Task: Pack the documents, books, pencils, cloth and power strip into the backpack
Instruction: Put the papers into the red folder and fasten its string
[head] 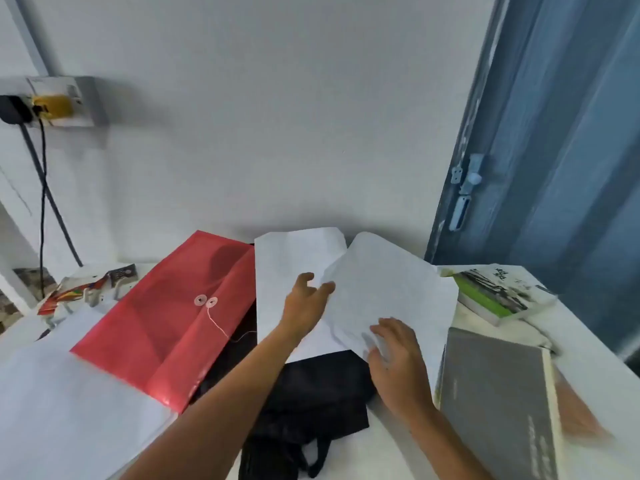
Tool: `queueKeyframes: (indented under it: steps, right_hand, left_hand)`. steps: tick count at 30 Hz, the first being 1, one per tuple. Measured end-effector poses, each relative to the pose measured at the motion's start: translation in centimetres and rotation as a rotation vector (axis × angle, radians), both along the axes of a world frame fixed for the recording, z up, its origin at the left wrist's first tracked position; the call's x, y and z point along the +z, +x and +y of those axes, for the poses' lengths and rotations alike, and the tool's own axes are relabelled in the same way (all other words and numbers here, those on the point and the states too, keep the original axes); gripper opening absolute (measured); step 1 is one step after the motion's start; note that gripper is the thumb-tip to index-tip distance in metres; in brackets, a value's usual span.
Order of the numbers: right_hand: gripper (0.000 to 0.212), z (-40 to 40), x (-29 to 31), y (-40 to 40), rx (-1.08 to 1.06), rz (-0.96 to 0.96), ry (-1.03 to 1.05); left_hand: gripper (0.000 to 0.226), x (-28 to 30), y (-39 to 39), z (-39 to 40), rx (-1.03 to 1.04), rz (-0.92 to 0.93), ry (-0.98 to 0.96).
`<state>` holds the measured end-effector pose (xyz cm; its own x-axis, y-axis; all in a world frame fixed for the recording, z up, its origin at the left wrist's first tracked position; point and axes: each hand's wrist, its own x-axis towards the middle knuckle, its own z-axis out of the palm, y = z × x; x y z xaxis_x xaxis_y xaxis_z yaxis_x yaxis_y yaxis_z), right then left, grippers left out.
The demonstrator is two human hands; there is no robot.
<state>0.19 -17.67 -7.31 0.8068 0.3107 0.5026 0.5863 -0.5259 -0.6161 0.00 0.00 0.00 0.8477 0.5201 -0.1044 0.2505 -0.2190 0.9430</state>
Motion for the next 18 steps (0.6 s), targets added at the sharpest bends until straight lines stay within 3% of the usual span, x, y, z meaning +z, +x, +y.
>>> queueKeyframes:
  steps: [3, 8, 12, 18]
  right_hand:
    - [0.034, -2.2, 0.0, 0.9, -0.065, 0.146, -0.044]
    - [0.033, -5.3, -0.3, 2.3, -0.085, 0.236, -0.091]
    - [0.030, -6.7, 0.1, 3.0, -0.040, 0.351, -0.027]
    - [0.033, -7.3, -0.1, 3.8, -0.105, 0.446, 0.129]
  left_hand:
    - [0.060, 0.8, 2.8, -0.8, -0.006, 0.136, -0.082]
    - [0.027, 1.6, 5.5, -1.7, -0.113, 0.215, 0.018]
    - [0.043, 1.7, 6.6, -2.8, -0.220, 0.353, 0.121]
    - [0.032, 0.9, 6.7, -2.8, -0.155, 0.274, 0.115]
